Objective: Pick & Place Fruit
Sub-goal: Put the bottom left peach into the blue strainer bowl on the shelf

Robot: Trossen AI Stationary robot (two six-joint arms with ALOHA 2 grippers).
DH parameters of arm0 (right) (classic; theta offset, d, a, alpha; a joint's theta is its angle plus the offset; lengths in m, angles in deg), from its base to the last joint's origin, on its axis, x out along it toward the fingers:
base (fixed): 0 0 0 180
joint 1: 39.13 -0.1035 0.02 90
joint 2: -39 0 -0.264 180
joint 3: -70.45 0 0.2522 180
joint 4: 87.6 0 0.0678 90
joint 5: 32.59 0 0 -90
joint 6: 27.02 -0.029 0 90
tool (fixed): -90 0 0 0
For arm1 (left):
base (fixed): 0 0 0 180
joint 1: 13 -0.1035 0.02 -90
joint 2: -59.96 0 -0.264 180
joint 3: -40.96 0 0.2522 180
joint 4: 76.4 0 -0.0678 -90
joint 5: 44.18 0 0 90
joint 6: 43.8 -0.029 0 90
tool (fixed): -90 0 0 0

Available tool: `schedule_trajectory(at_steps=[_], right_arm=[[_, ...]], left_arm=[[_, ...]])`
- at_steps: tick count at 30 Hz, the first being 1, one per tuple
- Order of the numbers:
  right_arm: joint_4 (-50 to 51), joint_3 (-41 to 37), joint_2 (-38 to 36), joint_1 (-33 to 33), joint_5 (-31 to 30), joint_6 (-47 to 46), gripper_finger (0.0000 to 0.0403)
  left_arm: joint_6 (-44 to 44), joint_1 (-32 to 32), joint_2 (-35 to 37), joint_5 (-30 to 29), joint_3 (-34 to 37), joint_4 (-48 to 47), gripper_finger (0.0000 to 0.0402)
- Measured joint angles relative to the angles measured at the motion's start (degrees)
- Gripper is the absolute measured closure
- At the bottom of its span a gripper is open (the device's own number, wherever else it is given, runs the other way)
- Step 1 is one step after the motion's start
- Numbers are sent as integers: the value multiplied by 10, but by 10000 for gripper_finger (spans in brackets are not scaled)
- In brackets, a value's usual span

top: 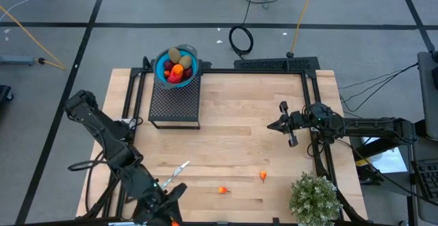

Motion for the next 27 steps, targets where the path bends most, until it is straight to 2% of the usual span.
schedule_trajectory(at_steps=[5,16,22,27], right_arm=[[0,0,0,0,0,-4,403],[0,0,0,0,0,-5,403],[0,0,0,0,0,-5,403],[0,0,0,0,0,-5,403]], left_arm=[[53,0,0,-60,0,71,293],[-1,0,0,-63,0,205,293],[22,-1,0,-66,0,167,293],[113,-18,0,-94,0,13,293]])
